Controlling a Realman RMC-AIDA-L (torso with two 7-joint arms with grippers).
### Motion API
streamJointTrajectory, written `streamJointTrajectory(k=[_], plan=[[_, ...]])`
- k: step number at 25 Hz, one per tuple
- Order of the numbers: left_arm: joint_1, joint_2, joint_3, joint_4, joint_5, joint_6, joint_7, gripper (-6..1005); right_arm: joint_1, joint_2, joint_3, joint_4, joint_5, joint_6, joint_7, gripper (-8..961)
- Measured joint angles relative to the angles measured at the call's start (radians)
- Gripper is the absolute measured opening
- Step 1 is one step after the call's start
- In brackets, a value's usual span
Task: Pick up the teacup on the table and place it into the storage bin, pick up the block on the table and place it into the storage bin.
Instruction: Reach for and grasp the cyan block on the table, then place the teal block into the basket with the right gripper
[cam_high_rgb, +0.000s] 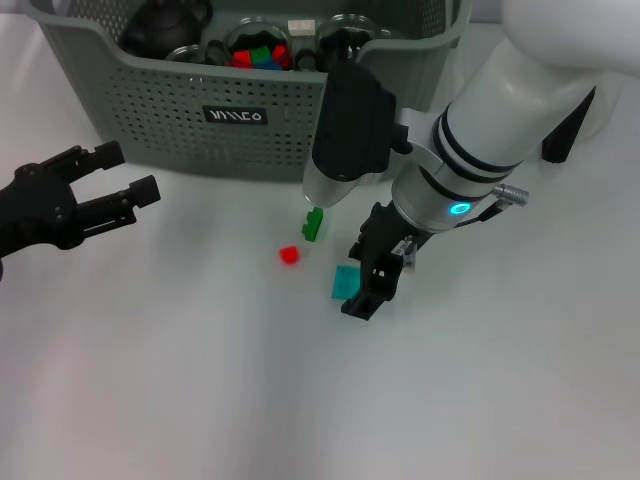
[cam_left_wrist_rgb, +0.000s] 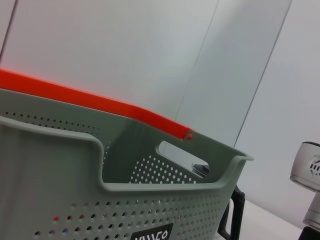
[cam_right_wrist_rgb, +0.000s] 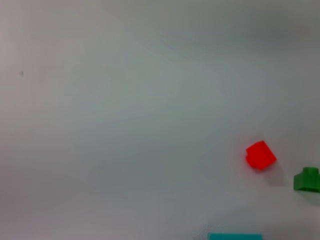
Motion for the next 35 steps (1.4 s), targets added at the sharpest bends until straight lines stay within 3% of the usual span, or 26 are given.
streamJointTrajectory(k=[5, 10, 21, 35], plan=[[0.000, 0.000, 0.000, -0.001, 0.000, 0.000, 0.001, 860, 0.000, -0.001, -0.001, 0.000, 0.000, 0.010, 0.006, 727], [0.000, 0.001, 0.001, -0.008, -0.001, -0.010, 0.000, 860, 0.000, -0.002, -0.001, -0.001, 0.000, 0.012, 0.008, 536], [-0.003, 0.003, 0.002, -0.012, -0.001, -0.012, 0.001, 860, 0.000, -0.002, 0.003, -0.001, 0.000, 0.002, 0.010, 422], [0.002, 0.002, 0.000, -0.012, 0.002, -0.012, 0.000, 860, -0.035, -0.018, 0.091, -0.078, 0.008, -0.076, 0.008, 410]])
